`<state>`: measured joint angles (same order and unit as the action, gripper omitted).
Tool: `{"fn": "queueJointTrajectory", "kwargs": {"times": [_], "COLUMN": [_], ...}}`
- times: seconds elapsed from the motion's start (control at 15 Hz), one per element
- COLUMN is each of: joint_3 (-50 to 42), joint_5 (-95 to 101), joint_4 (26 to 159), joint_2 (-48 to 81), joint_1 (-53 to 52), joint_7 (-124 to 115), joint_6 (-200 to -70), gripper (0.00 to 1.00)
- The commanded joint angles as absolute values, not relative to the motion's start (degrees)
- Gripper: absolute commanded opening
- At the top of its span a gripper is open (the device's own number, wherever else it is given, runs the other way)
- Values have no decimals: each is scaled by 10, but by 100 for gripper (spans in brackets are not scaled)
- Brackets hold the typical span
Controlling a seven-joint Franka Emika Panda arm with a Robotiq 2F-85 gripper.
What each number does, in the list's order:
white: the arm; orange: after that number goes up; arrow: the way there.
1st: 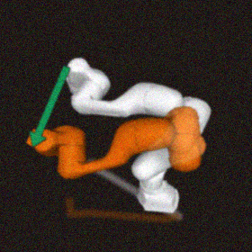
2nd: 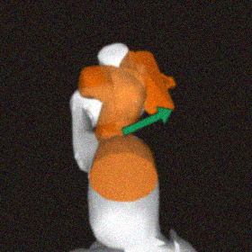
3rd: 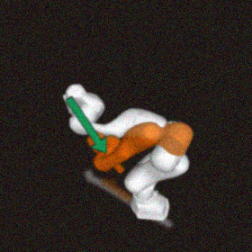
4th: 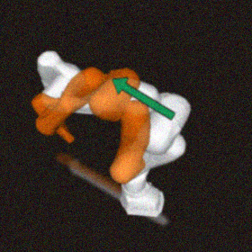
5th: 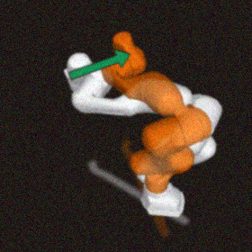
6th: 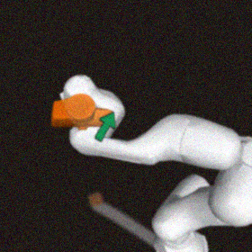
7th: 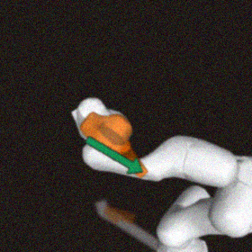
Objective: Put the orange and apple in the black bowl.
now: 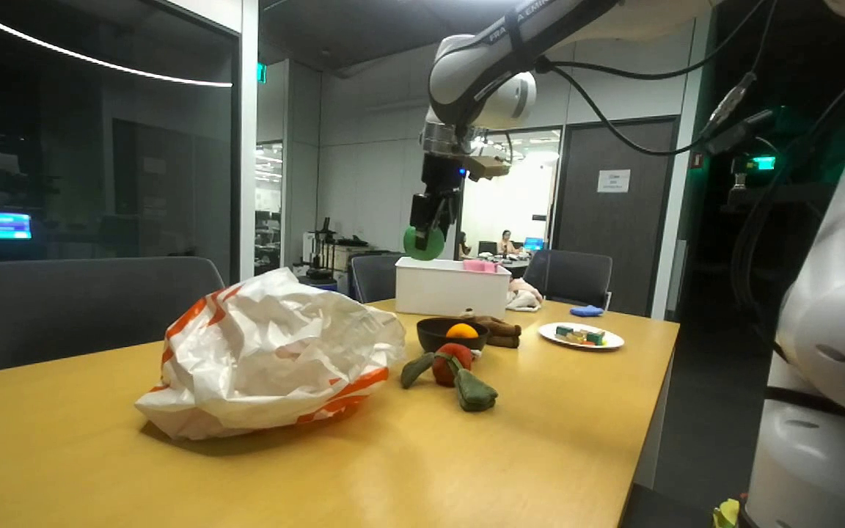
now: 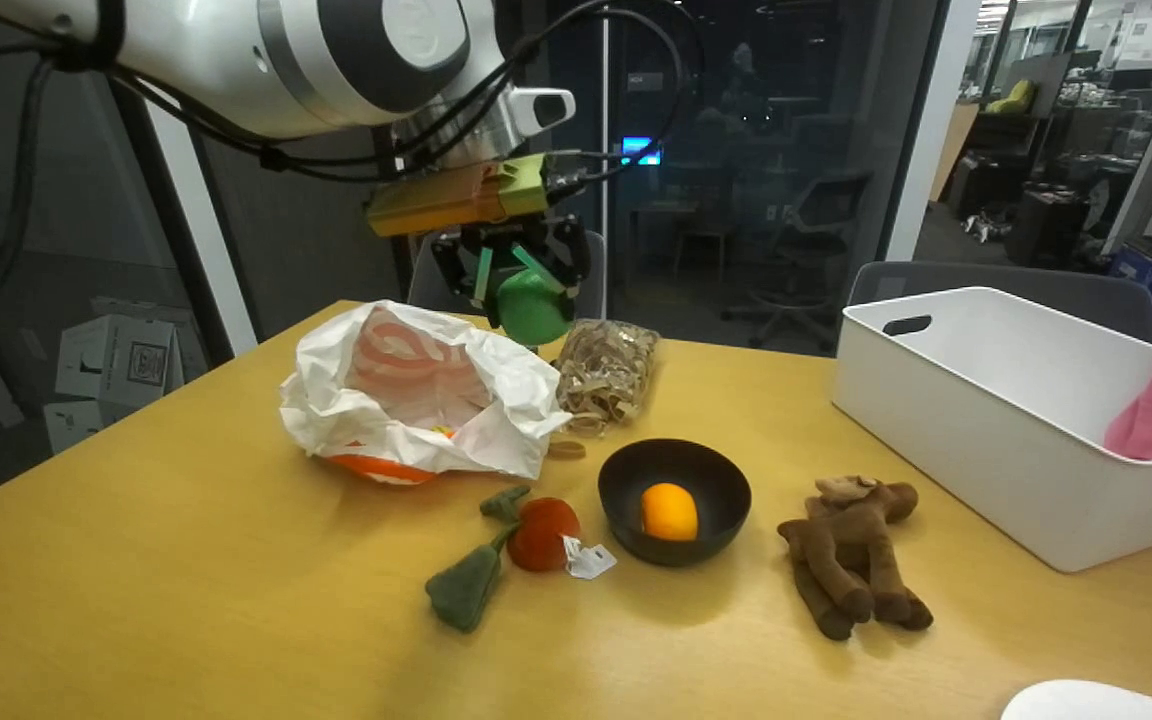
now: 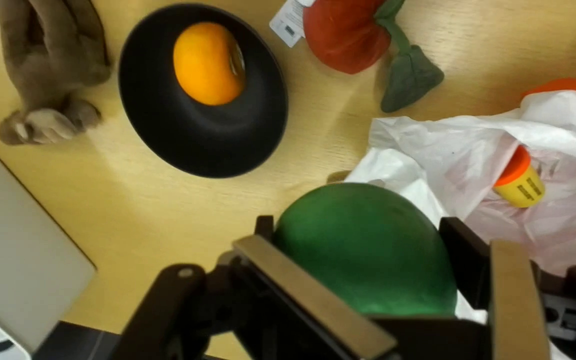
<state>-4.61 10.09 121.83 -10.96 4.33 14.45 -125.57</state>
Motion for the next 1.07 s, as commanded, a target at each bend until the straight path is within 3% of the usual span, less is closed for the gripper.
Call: {"fn": "queueJointTrajectory", "kwargs": {"times": [0.0,1.0], "joint_3": [-69,-102], "joint_5": [109,133], "joint_4": [1275,1283], "joint_2": [-139,39], "joint_1": [69,100], "joint_7": [93,91], "joint_6": [-1318,-1507], "gripper": [57,57]}}
